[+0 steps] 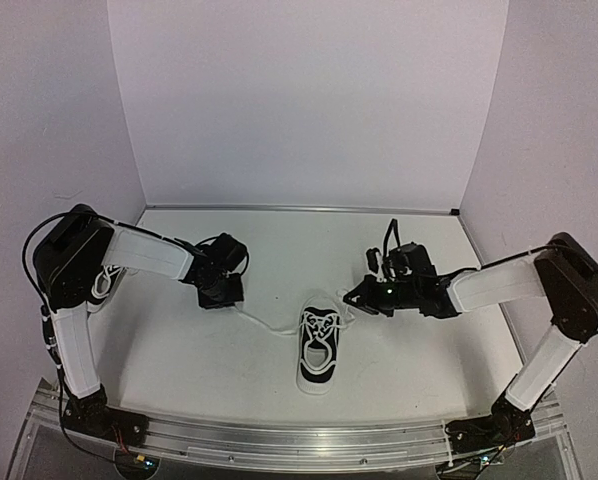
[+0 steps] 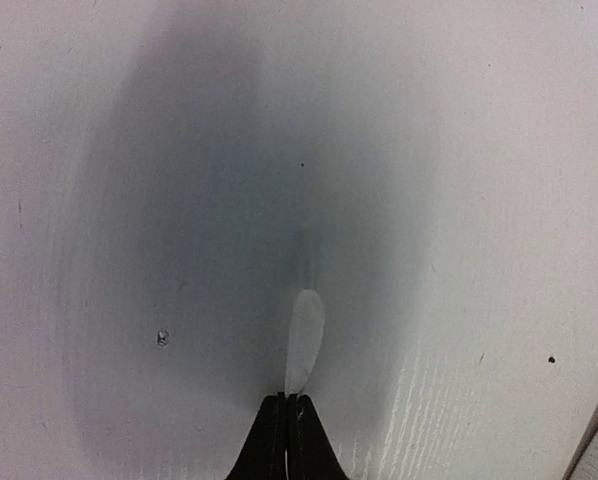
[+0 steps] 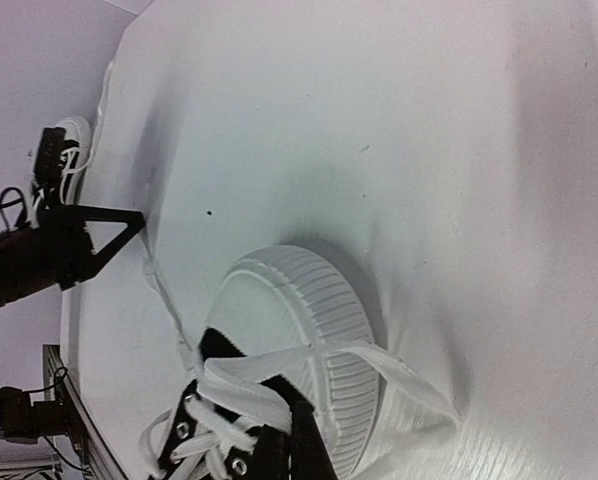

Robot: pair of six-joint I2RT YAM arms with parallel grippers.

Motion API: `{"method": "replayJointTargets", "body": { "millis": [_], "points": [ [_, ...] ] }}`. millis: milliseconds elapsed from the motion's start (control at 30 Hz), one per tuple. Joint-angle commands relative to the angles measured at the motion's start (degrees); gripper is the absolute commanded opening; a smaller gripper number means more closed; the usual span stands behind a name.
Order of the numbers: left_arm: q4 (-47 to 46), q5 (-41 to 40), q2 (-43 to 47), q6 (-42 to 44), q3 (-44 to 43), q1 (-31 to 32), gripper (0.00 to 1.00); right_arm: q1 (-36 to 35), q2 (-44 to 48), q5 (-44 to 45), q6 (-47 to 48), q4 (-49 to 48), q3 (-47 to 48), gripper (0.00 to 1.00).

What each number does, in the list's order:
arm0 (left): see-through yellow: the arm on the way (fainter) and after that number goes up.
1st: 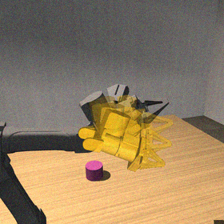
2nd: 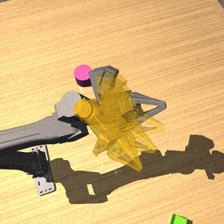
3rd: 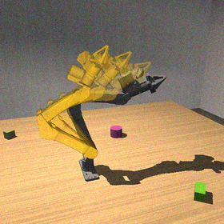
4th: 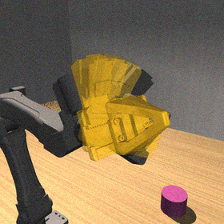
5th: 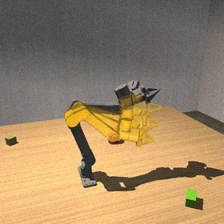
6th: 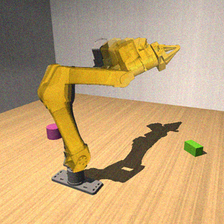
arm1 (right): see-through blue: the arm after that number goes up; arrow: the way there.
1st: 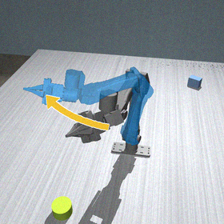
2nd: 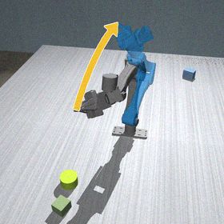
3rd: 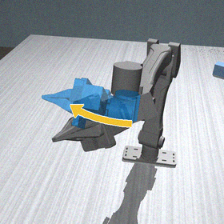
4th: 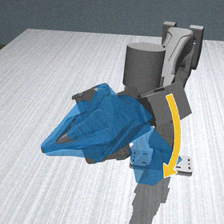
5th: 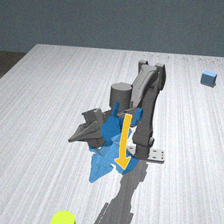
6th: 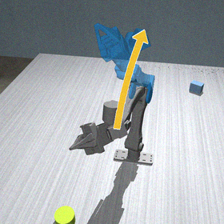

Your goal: Tie the shoes

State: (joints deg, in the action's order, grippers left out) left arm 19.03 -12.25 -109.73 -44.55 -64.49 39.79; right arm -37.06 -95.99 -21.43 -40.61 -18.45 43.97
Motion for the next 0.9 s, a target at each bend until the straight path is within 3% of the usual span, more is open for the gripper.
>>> {"method": "replayJointTargets", "body": {
  "millis": [0, 233, 500, 867],
  "points": [
    [3.9, -2.0, 5.3, 4.2, 1.5, -0.1, 0.00, -0.2, 10.2, 3.3, 0.9, 3.5, -1.8, 0.00],
    [1.0, -2.1, 18.9, 10.4, 9.0, 0.3, 0.00, -0.2, 20.4, 5.0, 2.6, 10.8, -2.7, 0.00],
    [-2.6, 0.0, 40.8, 19.1, 15.9, 3.3, 0.00, -0.3, 29.5, 8.7, 8.8, 20.8, 4.4, 0.00],
    [-11.1, 5.3, 59.0, 29.6, 22.6, 12.6, 0.00, -0.7, 22.4, -1.9, 12.6, 18.4, 14.4, 0.00]
  ]
}}
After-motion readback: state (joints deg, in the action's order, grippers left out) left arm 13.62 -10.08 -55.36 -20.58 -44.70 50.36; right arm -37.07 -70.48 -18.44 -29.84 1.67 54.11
